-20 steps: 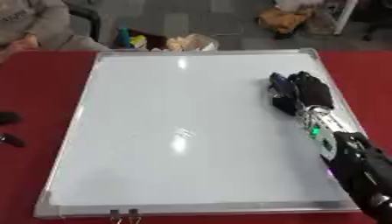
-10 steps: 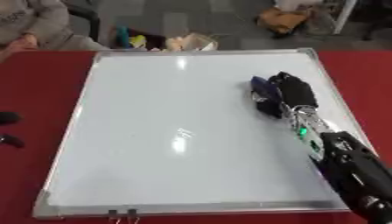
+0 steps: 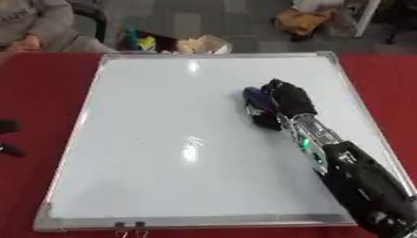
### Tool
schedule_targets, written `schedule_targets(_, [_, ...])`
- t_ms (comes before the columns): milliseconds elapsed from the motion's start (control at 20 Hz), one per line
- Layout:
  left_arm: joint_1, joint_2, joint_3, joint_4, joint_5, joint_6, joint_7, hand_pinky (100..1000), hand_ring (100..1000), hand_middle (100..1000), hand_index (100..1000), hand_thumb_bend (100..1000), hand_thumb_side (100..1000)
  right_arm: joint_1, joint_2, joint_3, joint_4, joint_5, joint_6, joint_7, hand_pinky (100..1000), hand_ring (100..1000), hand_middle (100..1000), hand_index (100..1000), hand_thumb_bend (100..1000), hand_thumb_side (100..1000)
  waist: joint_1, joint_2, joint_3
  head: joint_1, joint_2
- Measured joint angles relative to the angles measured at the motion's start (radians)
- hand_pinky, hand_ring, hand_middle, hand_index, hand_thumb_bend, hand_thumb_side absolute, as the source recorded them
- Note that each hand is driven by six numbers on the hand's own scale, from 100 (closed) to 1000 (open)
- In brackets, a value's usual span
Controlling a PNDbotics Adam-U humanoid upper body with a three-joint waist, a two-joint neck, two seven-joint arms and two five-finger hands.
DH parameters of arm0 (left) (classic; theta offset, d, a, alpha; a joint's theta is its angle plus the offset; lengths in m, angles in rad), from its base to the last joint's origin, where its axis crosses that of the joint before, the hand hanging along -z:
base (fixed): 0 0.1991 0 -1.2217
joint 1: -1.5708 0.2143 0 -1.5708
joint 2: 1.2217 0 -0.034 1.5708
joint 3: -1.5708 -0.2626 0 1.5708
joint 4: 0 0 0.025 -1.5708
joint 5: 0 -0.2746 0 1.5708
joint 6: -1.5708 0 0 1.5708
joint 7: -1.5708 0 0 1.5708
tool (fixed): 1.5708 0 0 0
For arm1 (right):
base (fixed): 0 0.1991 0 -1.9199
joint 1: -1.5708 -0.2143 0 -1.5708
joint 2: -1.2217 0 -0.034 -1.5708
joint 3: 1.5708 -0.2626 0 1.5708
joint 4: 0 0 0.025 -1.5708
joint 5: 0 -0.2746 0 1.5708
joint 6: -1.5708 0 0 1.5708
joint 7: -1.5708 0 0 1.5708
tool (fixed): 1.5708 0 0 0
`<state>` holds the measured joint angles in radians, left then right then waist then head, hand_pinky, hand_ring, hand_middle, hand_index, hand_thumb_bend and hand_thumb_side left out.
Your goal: Wipe the whiteboard clean with a brush.
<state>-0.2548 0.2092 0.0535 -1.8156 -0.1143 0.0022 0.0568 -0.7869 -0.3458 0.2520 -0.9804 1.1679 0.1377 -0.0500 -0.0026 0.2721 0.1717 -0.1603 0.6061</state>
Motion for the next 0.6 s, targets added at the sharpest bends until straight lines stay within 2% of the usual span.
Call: schedule_targets(600, [0.0,0.0,0.0,0.0,0.0,0.0,0.0,424,697,533,606,247,948,0.004,0.024,0.04,-0.038,0.019,-0.032,0.029,769,800,779,817,100,1000,-0.003,0.004,0.001,0.0,0.0])
